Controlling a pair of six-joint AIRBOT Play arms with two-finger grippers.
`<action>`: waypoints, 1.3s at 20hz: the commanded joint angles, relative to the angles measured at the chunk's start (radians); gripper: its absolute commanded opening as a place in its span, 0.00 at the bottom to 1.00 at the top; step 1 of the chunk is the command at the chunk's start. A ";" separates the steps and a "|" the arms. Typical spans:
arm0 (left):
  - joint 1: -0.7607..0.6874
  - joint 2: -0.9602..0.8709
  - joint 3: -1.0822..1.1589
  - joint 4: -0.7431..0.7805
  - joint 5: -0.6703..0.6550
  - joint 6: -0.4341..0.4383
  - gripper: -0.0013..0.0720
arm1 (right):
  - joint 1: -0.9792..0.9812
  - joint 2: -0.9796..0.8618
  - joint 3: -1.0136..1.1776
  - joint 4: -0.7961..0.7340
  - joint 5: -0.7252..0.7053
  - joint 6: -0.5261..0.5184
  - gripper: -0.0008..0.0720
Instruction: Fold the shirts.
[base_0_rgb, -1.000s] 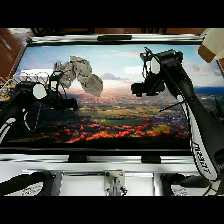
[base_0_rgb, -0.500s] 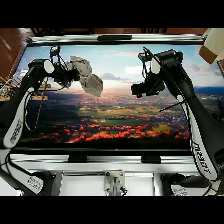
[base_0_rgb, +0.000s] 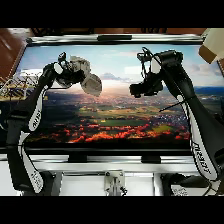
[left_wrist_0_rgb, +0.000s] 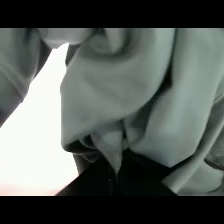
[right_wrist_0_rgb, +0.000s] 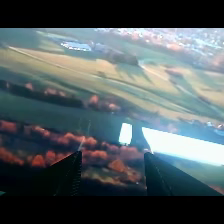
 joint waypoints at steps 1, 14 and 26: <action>-0.006 0.011 0.012 -0.045 0.014 0.100 0.06 | 0.001 0.000 0.000 0.008 -0.002 0.021 0.70; -0.238 0.976 -0.095 0.115 -0.401 0.175 0.06 | 0.001 0.456 0.001 -0.089 0.200 0.056 0.70; -0.714 0.892 -0.724 0.119 -0.033 -0.123 0.97 | 0.001 0.689 -0.132 -0.079 0.284 0.187 0.70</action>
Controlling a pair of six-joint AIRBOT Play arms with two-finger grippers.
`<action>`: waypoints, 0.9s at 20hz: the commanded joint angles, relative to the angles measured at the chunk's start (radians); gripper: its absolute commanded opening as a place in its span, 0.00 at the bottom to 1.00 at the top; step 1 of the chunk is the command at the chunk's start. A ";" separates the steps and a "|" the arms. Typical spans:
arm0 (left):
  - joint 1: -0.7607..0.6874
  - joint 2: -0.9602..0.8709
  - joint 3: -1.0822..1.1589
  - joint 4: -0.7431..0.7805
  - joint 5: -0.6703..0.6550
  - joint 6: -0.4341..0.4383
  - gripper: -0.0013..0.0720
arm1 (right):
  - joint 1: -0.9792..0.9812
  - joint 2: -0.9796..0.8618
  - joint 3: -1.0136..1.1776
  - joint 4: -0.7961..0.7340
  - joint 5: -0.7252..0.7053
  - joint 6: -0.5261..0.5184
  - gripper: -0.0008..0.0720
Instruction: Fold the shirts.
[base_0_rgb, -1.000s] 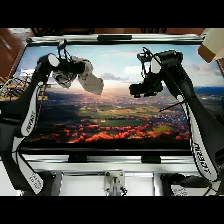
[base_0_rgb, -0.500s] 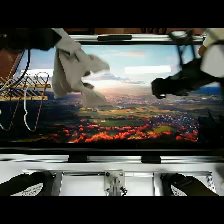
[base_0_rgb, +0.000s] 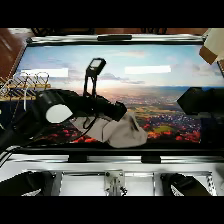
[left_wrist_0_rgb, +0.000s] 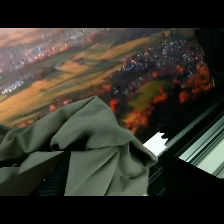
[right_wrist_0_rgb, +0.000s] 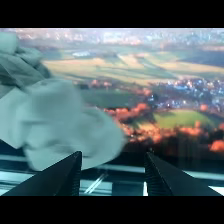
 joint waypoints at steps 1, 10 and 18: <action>0.050 -0.026 -0.012 0.025 -0.177 0.036 0.97 | 0.000 0.014 -0.130 0.004 0.003 0.013 0.70; 0.644 0.041 -0.349 -0.004 -0.431 0.188 0.94 | 0.000 0.014 -0.698 0.045 -0.364 0.023 0.70; 0.618 -0.049 -0.628 -0.281 -0.011 0.196 0.94 | 0.000 -0.180 -0.744 0.256 -0.409 -0.081 0.93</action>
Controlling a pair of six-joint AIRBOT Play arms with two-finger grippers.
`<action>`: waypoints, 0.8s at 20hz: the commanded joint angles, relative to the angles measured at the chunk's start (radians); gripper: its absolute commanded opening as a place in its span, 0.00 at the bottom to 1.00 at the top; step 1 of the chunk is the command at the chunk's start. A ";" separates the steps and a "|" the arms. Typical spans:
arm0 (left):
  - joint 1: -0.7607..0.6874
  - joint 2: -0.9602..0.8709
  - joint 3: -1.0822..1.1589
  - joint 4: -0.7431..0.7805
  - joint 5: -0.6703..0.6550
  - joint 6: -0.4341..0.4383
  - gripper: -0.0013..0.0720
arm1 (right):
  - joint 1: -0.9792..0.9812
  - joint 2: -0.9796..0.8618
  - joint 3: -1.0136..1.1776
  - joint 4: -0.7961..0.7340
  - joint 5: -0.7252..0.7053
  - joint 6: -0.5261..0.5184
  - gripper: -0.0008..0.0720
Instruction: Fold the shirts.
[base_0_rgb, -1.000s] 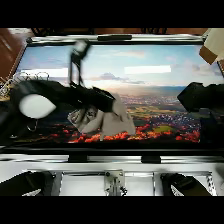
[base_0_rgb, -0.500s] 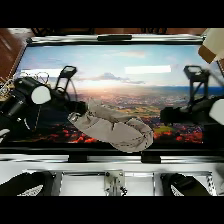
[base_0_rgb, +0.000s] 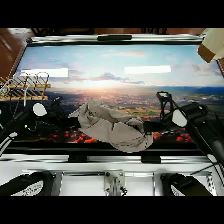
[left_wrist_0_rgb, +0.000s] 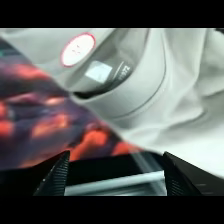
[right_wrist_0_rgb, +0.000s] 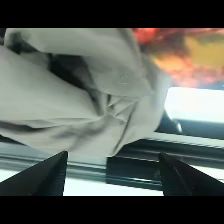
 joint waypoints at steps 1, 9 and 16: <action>-0.035 -0.058 -0.056 -0.074 0.156 0.006 0.94 | 0.000 -0.120 -0.016 0.120 -0.023 -0.061 0.93; -0.106 -0.120 -0.053 -0.163 0.311 0.006 0.41 | 0.001 -0.318 -0.016 0.203 -0.145 -0.061 0.93; -0.082 -0.012 -0.018 -0.075 0.301 0.085 0.06 | 0.000 -0.371 -0.005 0.272 -0.165 -0.066 0.10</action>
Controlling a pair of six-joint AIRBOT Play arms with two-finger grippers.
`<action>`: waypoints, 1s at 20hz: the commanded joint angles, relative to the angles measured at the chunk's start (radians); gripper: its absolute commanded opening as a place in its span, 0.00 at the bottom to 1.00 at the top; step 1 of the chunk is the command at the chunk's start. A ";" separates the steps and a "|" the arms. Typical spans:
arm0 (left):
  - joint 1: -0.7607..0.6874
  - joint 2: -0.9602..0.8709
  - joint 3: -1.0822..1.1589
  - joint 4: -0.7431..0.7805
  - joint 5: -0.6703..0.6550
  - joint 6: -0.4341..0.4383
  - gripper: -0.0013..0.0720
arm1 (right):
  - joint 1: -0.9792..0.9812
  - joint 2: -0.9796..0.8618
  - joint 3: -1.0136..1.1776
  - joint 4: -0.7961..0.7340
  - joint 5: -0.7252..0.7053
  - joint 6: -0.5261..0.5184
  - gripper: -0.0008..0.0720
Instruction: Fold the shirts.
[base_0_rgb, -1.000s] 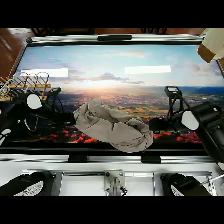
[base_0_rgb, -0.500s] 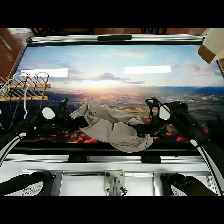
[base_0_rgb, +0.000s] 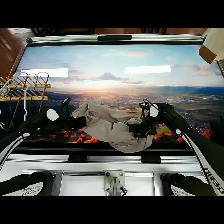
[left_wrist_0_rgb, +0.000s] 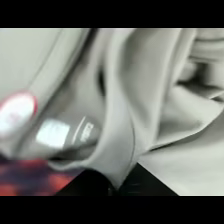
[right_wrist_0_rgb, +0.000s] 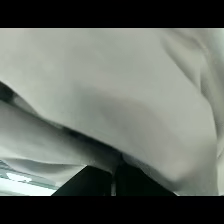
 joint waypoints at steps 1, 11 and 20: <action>0.004 0.115 0.044 0.105 0.003 0.028 0.06 | 0.000 0.035 0.031 -0.011 -0.015 -0.019 0.10; 0.003 0.803 0.612 0.225 -0.011 0.013 0.06 | 0.000 0.581 0.644 0.088 -0.290 -0.241 0.10; 0.004 0.877 0.597 0.530 -0.494 -0.135 0.06 | 0.000 0.539 0.612 -0.046 0.312 -0.115 0.10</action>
